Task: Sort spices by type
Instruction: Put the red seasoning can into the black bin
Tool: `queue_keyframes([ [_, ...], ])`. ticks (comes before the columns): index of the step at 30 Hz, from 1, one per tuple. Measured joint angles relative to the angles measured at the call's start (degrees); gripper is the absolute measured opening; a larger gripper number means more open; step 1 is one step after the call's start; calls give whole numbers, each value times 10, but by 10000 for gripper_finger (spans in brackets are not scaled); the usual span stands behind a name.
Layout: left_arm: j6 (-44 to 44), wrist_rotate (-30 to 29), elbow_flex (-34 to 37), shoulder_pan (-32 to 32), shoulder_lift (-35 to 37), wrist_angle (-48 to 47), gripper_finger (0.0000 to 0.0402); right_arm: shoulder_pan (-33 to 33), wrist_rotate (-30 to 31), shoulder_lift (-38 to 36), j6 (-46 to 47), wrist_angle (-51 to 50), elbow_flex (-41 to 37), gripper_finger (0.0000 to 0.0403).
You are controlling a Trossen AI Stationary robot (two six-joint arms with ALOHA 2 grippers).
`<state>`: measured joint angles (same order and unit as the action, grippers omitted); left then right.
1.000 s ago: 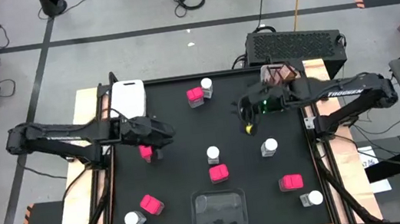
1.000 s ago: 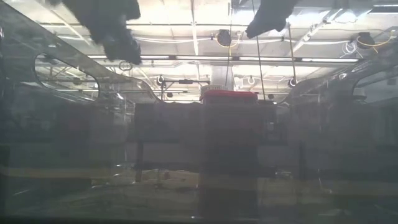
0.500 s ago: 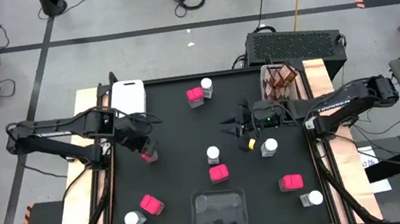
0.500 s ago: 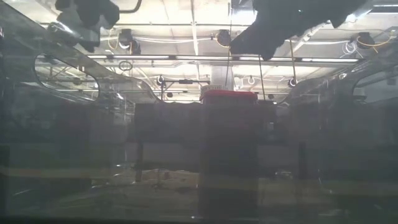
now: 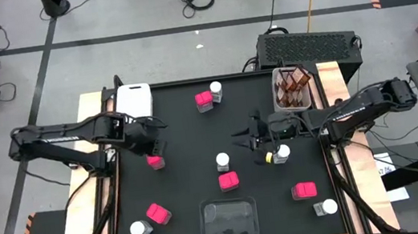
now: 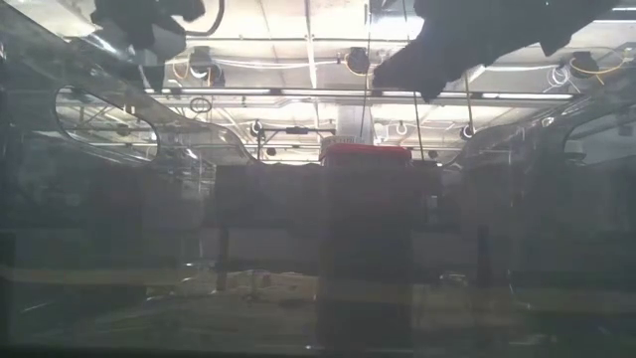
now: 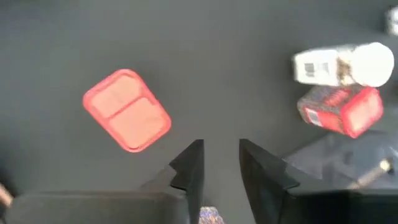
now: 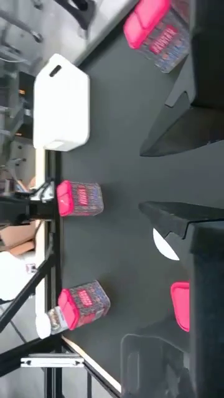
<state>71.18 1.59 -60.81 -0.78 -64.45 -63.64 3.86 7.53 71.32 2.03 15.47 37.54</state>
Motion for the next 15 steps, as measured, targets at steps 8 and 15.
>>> queue_keyframes([
  [8,64,3,0,0,-46,-78,223,0,-2,-35,-40,6,4,123],
  [15,94,53,1,-9,-118,-83,279,0,-2,-53,-50,6,4,123],
])
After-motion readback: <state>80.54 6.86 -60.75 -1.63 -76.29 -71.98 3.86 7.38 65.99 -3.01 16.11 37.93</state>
